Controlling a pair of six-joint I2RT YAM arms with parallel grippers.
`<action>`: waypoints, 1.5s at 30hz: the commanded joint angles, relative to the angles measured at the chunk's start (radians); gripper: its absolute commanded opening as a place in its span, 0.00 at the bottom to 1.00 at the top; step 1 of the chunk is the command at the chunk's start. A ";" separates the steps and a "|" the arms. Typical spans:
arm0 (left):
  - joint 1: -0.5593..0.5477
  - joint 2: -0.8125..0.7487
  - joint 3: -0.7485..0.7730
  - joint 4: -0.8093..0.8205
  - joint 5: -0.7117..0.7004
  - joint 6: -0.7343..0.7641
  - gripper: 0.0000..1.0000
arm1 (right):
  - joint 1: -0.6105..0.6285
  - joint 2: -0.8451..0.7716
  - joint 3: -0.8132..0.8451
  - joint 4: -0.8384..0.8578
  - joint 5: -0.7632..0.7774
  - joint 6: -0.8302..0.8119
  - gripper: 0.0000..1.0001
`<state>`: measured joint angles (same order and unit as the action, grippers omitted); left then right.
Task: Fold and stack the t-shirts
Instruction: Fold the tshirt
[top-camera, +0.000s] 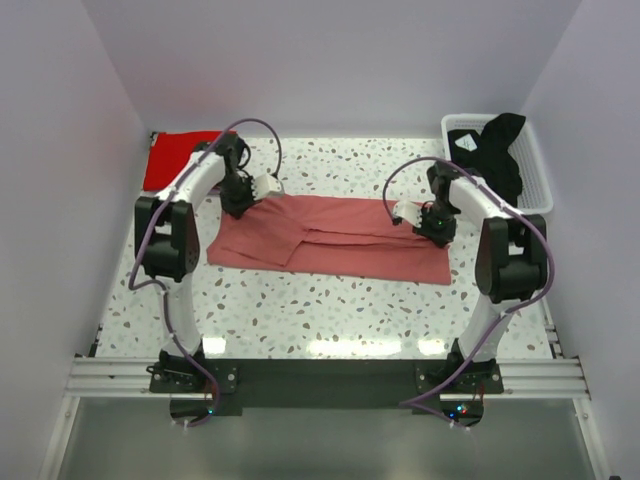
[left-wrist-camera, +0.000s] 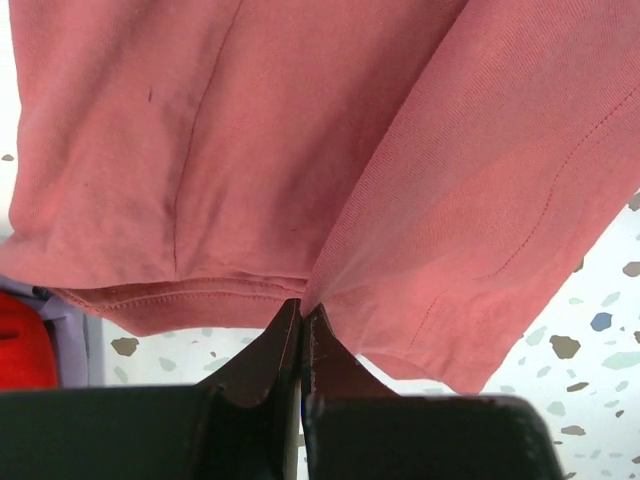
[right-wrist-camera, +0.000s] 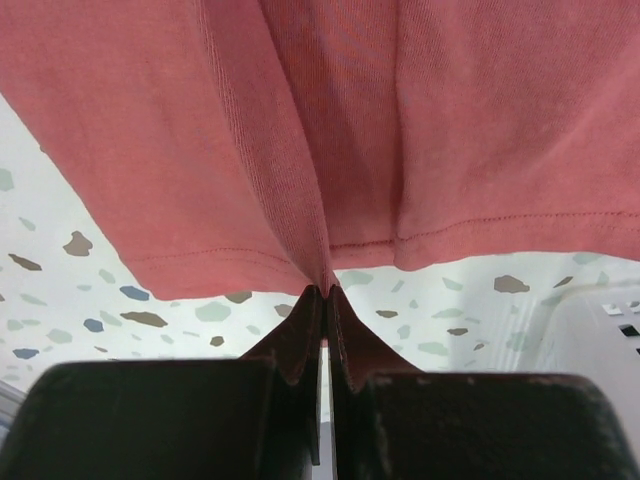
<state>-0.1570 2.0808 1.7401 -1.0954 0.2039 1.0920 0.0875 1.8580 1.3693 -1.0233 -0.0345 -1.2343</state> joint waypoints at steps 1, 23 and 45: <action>0.014 0.019 0.055 0.029 -0.011 -0.003 0.00 | -0.006 0.018 0.024 0.038 0.031 -0.011 0.00; 0.212 -0.063 0.056 -0.001 0.150 -0.205 0.47 | -0.005 -0.100 0.102 -0.076 -0.013 0.188 0.51; 0.324 -0.182 -0.508 0.190 0.255 -0.248 0.44 | 0.109 -0.149 -0.358 0.190 -0.001 0.458 0.40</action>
<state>0.1616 1.8866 1.2713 -0.9619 0.4347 0.8448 0.1909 1.6913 1.0359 -0.9211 -0.0792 -0.8112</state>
